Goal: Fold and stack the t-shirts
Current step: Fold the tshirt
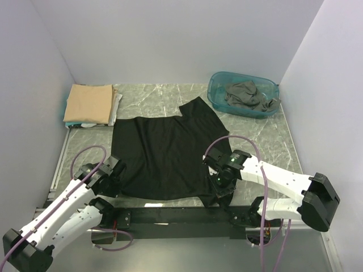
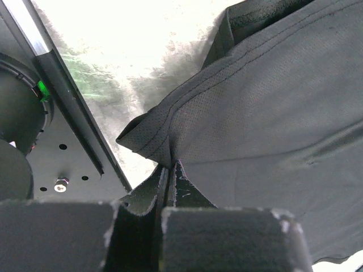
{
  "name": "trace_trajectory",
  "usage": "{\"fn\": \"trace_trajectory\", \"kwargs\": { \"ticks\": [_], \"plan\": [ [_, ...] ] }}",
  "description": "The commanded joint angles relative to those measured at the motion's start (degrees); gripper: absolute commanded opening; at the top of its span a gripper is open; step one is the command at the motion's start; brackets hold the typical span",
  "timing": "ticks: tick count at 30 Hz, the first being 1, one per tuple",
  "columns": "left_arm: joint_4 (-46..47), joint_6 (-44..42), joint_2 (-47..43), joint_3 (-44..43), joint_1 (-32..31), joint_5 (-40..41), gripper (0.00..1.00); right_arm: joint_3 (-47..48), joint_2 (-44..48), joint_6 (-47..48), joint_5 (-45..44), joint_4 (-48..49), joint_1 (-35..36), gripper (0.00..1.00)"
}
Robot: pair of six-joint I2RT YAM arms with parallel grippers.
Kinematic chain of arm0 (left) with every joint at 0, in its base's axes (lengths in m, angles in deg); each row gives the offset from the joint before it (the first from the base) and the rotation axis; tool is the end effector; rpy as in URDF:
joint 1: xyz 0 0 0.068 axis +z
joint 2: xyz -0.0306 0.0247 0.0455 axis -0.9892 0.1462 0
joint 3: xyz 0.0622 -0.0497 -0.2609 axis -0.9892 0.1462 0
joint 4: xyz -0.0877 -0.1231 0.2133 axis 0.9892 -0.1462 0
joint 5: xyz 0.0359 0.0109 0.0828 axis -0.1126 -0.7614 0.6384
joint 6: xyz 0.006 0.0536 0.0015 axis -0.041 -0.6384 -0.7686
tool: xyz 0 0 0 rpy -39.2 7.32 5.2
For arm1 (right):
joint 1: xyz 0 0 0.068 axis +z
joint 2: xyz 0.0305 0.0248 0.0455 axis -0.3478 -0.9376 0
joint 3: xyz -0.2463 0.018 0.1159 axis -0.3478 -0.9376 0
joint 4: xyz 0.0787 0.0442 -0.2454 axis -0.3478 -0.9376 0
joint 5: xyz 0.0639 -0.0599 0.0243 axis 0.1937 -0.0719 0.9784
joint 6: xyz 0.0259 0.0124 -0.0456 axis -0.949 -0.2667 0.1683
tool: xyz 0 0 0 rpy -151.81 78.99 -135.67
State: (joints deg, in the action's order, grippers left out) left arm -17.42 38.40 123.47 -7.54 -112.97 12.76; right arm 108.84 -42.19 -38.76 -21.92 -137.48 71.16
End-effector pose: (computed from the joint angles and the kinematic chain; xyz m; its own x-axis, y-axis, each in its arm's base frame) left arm 0.0804 -0.0377 0.2112 -0.0995 -0.9747 -0.2000 -0.9653 0.1433 -0.2183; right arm 0.1100 0.1480 0.2073 -0.9057 -0.4238 -0.0091 -0.4109 0.8726 0.2640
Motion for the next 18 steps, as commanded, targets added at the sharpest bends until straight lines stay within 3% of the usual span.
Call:
{"fn": "trace_trajectory", "kwargs": {
  "ticks": [1, 6, 18],
  "plan": [
    [-2.89, 2.92, -0.01, -2.15, -0.26, 0.82, 0.01, 2.88, -0.33, 3.31, 1.05, -0.92, -1.93, 0.00],
    [-2.54, 3.71, 2.26, -4.96, -0.26, 5.37, 0.01, 6.47, -0.15, 5.34, -2.81, -0.83, -8.60, 0.00],
    [7.03, -0.07, 9.39, -10.33, -0.18, 11.80, 0.01, 16.59, -5.42, 10.35, -10.28, -0.04, -13.54, 0.00]
  ]
}}
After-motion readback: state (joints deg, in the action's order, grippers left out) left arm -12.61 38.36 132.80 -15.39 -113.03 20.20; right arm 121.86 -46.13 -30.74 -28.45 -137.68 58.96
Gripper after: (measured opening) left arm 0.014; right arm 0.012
